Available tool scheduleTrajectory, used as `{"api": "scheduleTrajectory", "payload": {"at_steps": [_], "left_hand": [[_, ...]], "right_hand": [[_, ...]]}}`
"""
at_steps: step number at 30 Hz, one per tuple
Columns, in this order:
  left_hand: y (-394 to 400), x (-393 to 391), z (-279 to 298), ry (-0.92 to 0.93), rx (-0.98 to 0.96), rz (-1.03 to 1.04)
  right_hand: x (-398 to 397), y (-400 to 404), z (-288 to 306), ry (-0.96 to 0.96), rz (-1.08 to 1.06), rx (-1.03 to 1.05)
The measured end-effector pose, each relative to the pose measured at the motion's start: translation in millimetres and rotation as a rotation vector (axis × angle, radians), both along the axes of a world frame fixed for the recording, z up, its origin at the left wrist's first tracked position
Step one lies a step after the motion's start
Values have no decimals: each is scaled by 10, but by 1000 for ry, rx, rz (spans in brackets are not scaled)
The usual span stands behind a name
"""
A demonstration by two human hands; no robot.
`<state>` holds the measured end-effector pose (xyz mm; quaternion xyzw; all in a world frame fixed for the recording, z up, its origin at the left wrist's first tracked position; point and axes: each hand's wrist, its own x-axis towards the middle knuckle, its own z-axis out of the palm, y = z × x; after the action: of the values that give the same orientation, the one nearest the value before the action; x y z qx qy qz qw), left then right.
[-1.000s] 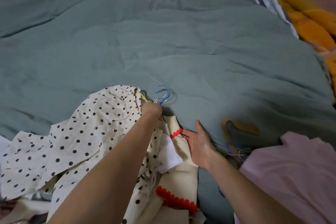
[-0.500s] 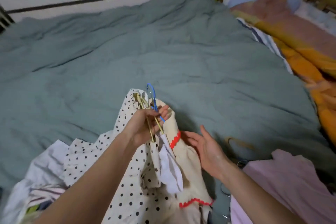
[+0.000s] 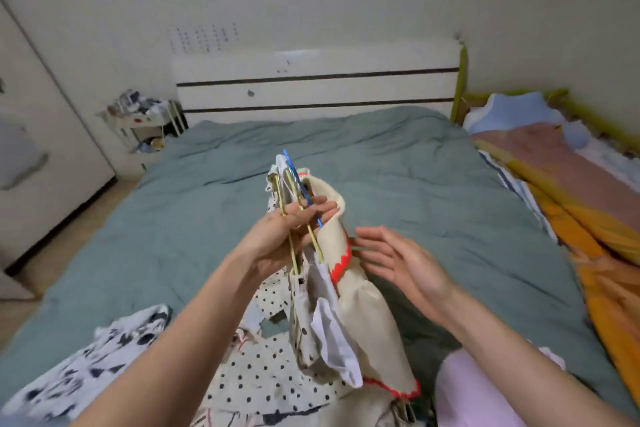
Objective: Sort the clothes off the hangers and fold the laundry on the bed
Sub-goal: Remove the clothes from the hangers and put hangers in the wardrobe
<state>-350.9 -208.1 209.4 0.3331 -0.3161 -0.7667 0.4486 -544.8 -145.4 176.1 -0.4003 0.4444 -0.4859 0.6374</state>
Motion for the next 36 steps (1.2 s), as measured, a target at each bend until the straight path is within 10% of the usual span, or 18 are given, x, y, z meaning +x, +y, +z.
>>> {"api": "scheduleTrajectory", "payload": {"at_steps": [18, 25, 36], "left_hand": [[1316, 3259, 797, 8, -34, 218], [1367, 4306, 1070, -123, -43, 200], [1620, 3685, -640, -507, 264, 85]], "right_hand": [[3652, 1121, 788, 746, 142, -490], [4642, 1289, 860, 485, 139, -489], [4171, 1899, -429, 377, 198, 233]]}}
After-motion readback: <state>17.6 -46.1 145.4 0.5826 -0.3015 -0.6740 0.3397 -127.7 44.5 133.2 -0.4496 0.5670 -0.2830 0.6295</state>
